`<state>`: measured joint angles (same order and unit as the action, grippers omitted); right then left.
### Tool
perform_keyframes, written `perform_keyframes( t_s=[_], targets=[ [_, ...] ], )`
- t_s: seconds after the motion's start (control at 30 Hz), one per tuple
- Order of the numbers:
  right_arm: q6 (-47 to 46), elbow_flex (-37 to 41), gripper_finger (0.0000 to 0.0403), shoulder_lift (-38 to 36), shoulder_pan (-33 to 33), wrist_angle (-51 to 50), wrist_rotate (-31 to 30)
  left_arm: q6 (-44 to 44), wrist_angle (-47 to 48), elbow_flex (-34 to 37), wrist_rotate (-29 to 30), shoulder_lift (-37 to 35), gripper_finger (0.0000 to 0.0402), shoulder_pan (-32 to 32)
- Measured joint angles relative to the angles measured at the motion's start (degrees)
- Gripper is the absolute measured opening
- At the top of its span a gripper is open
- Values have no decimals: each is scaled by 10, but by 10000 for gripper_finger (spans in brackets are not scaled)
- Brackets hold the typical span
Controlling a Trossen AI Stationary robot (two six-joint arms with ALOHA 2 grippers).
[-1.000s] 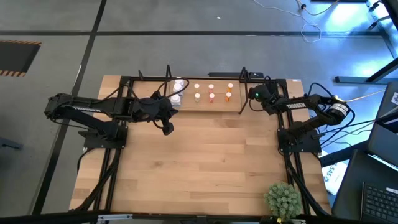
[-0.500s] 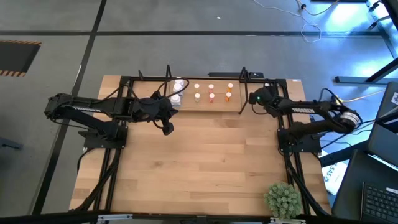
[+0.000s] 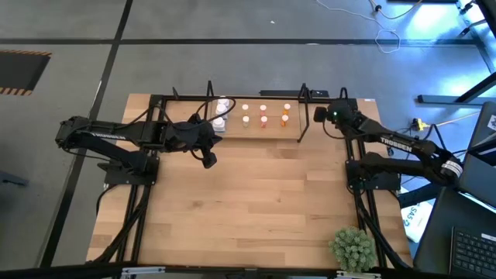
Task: Pick and place medicine bottles onto shelf by color
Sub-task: Put the orange pill bottle on the shelf aligned with the other orange pill bottles
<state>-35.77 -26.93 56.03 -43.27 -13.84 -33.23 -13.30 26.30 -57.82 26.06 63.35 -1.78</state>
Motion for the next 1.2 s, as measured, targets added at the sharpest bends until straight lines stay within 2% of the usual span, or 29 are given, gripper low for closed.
perform_keyframes(
  t_s=[0.2, 0.37, 0.77, 1.03, 1.2],
  targets=[
    [-20, -66, 3, 11, -55, -102, 71, 0, 0, 0, 0, 0, 0, 0],
    [-26, -111, 3, 45, -93, -148, 128, 0, 0, 0, 0, 0, 0, 0],
    [-50, -210, 4, 156, -95, -306, 171, 0, 0, 0, 0, 0, 0, 0],
    [-45, -296, 5, 171, -93, -346, 213, 0, 0, 0, 0, 0, 0, 0],
    [-47, -354, 5, 171, -94, -355, 215, 0, 0, 0, 0, 0, 0, 0]
  ],
)
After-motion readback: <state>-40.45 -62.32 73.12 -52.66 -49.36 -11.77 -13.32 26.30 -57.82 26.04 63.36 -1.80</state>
